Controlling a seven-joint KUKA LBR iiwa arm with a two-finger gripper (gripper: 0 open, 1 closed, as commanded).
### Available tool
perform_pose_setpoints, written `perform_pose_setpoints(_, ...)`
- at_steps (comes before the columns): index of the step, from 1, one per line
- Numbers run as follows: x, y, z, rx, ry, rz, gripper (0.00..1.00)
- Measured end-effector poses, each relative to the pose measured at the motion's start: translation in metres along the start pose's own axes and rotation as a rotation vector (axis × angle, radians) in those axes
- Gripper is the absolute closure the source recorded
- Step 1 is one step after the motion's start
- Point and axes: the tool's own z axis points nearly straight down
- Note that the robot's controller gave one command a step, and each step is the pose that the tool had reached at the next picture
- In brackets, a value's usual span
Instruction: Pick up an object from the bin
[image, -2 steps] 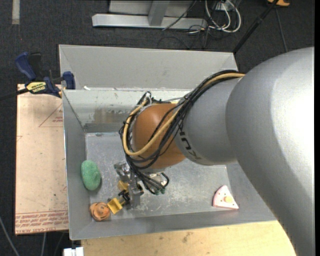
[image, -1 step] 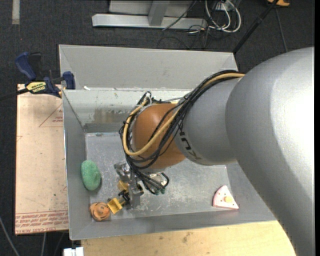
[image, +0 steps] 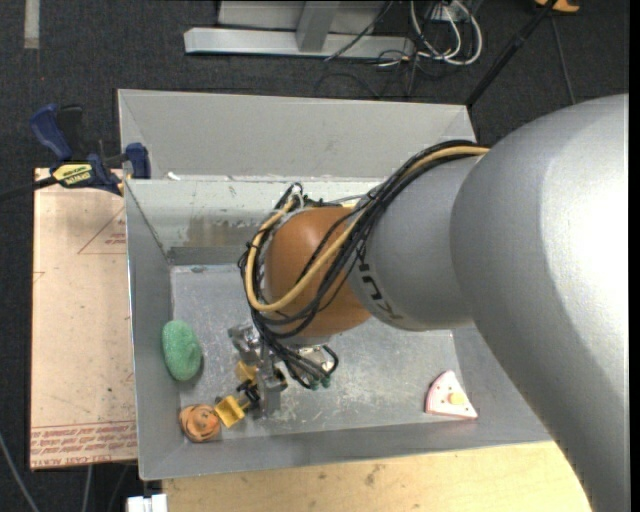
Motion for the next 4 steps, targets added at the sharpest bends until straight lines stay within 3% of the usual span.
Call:
perform_pose_setpoints(3,0.0,0.0,0.0001,0.0,0.0,0.0,1.0)
perform_pose_setpoints(4,0.0,0.0,0.0001,0.0,0.0,0.0,0.0)
